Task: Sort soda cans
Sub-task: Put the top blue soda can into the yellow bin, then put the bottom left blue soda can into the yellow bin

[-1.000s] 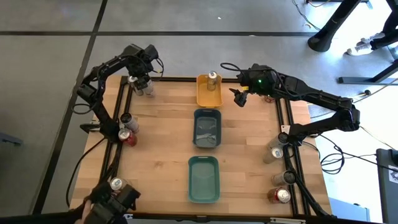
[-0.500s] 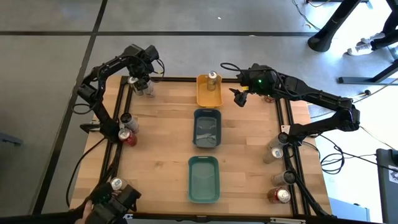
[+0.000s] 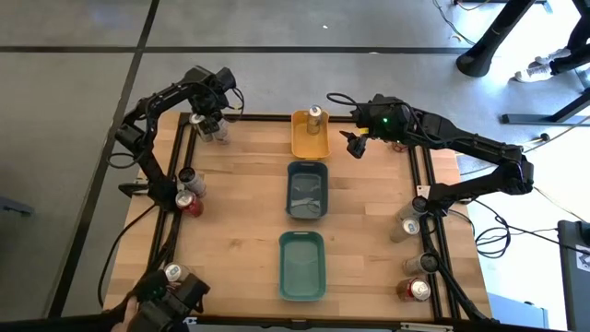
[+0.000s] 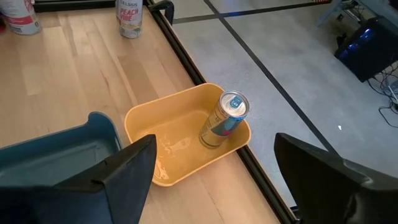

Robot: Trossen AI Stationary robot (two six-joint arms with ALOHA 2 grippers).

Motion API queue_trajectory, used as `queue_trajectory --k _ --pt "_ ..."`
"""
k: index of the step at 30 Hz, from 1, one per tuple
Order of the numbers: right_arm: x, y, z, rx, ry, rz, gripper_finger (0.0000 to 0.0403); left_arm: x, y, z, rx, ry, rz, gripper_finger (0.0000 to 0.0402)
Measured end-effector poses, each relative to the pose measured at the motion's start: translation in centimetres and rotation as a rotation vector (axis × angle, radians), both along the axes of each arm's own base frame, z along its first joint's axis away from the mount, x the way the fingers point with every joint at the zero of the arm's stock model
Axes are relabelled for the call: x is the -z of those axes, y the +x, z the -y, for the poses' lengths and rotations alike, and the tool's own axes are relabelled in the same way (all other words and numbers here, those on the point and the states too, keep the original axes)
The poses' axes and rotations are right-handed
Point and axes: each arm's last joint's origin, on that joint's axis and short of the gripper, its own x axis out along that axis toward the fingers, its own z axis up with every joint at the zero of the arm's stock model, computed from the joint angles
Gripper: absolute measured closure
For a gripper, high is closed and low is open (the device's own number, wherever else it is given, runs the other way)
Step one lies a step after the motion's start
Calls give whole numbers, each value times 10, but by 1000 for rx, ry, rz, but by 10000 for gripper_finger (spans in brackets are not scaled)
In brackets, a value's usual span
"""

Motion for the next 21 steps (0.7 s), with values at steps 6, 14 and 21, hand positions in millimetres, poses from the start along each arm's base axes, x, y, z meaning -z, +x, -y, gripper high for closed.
queue_trajectory --k 6,14,21 --pt "0 0 0 -6 4 1 78 0 2 5 19 -28 -22 84" --pt "0 0 0 -8 1 0 78 -17 10 21 69 5 -1 101" --pt "0 0 0 -10 -1 -2 78 -62 9 40 63 136 91 120"
